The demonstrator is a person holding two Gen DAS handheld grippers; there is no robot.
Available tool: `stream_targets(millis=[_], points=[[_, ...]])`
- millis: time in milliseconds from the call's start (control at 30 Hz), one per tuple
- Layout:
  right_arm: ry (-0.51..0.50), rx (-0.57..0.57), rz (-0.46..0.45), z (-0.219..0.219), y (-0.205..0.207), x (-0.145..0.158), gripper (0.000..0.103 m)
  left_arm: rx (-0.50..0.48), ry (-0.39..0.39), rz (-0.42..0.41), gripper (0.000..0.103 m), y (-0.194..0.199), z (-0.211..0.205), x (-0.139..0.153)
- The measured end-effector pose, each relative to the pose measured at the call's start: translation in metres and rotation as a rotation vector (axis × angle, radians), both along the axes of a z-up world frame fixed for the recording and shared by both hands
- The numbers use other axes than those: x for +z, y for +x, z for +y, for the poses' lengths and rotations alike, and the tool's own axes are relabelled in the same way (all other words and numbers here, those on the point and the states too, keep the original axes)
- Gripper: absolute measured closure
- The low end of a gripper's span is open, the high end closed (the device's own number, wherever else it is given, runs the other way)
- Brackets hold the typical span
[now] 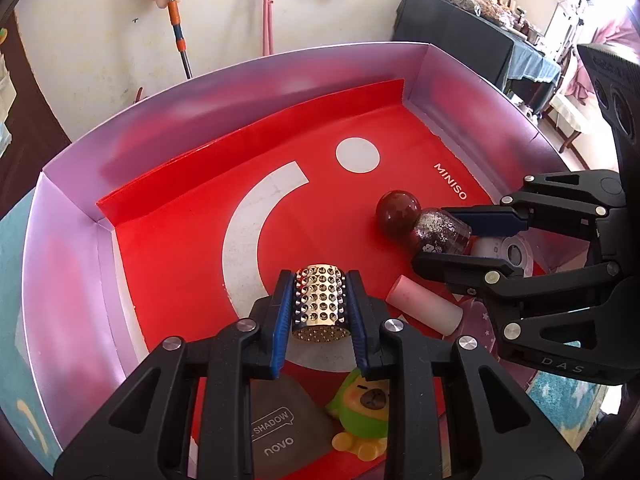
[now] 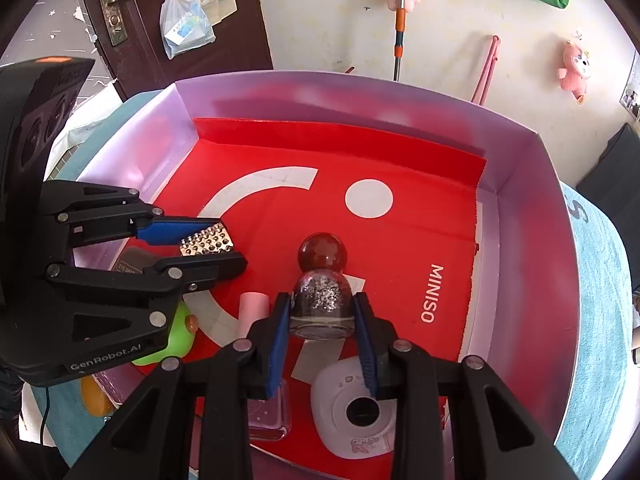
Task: Organize rigid objects
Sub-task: 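Carry the studded cylinder and glitter bottle up and into the pink box, then lower both objects onto the red liner and open both tools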
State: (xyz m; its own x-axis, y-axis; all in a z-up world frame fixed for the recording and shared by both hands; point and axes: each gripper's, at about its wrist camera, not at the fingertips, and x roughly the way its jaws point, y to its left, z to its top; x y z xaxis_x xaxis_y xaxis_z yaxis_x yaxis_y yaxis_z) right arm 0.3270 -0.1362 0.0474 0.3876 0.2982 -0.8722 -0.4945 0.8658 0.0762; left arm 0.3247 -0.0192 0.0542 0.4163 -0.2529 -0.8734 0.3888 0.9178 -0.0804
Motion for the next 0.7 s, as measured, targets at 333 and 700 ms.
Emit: stream_targets(millis=[333, 700], points=[[0.001, 0.006, -0.001, -0.0002, -0.0006, -0.0005, 0.069, -0.001, -0.007, 0.003, 0.078, 0.0006, 0.0047, -0.0002], [-0.002, 0.013, -0.005, 0.0009, -0.0019, -0.0019, 0.067, 0.004, -0.014, 0.008, 0.077, 0.0, 0.006, -0.0001]])
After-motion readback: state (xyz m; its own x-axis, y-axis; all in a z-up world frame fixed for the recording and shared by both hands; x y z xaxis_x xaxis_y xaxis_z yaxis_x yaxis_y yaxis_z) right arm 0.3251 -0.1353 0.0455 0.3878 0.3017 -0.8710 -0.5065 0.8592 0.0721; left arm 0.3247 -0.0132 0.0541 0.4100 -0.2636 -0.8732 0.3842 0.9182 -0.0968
